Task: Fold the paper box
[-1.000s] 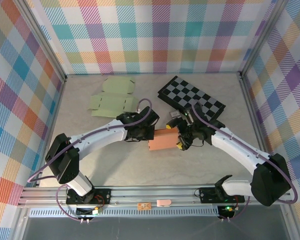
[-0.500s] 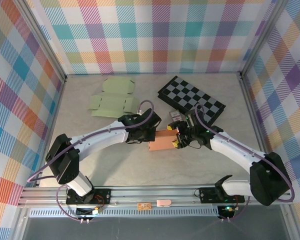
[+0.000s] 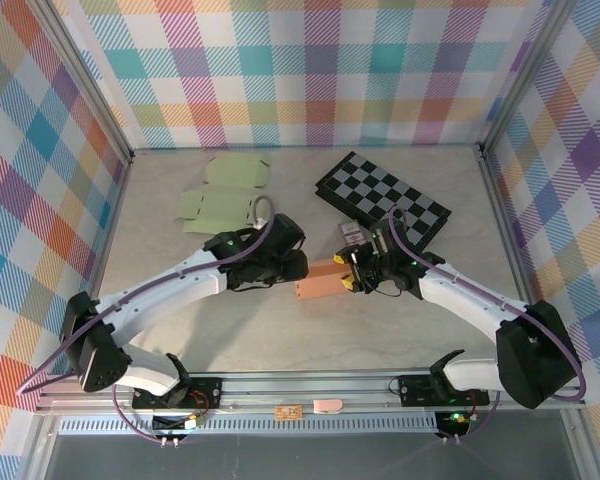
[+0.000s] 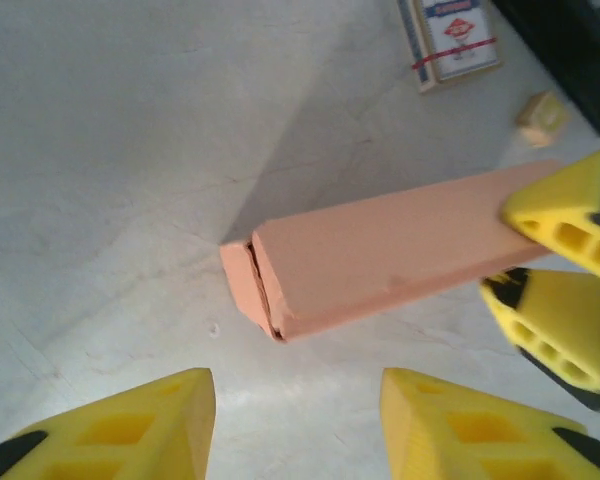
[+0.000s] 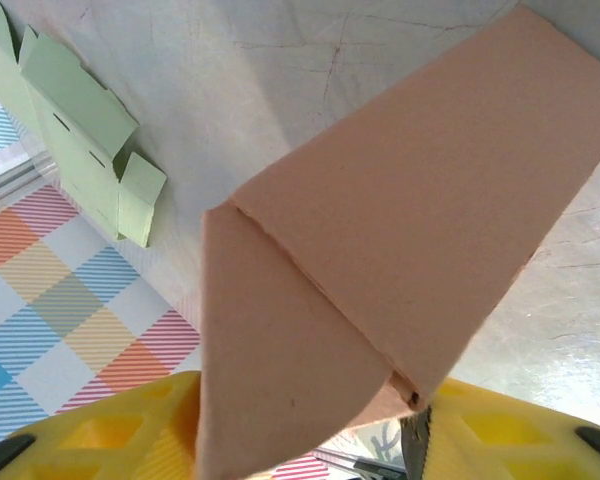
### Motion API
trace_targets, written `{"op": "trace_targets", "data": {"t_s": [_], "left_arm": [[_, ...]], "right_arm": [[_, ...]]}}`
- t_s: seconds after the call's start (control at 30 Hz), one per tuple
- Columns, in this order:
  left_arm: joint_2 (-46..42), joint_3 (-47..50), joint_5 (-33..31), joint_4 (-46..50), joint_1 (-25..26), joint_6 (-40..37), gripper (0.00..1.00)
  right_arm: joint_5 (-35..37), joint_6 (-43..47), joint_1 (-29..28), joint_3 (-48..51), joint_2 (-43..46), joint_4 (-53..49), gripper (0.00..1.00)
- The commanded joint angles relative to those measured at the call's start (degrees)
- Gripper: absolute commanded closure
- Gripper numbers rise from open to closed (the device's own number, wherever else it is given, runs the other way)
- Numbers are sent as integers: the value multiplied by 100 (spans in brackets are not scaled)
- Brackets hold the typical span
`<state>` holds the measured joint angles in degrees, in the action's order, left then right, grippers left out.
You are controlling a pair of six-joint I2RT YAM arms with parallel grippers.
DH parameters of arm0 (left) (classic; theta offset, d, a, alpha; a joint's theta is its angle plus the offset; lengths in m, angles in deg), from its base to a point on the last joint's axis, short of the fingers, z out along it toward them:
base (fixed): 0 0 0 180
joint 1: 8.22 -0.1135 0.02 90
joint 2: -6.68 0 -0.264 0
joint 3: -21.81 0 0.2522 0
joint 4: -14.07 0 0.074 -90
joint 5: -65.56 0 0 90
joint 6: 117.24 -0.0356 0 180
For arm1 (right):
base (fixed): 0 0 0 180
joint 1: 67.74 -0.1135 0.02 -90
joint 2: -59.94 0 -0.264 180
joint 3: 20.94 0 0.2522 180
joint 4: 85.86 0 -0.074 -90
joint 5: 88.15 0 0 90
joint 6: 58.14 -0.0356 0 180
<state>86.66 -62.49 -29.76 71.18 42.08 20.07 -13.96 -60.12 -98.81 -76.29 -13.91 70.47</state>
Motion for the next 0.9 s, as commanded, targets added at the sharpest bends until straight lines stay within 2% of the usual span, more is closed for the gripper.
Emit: {"op": "trace_targets", "data": {"t_s": [0.0,0.13,0.33,0.87], "left_arm": [[-148,270,915,-135,-418,1115,51],[-141,736,1547,-942,-769,2018,51],[-119,1482,1742,-2232,-956,2811,53],[77,1905,1799,-2659,-1032,2736,71]], "right_arm": [[-53,197,33,124,-104,-72,50],[-45,225,40,141,-121,-81,50],[-80,242,39,111,-152,-132,52],[-124,277,40,117,-122,-250,53]]}}
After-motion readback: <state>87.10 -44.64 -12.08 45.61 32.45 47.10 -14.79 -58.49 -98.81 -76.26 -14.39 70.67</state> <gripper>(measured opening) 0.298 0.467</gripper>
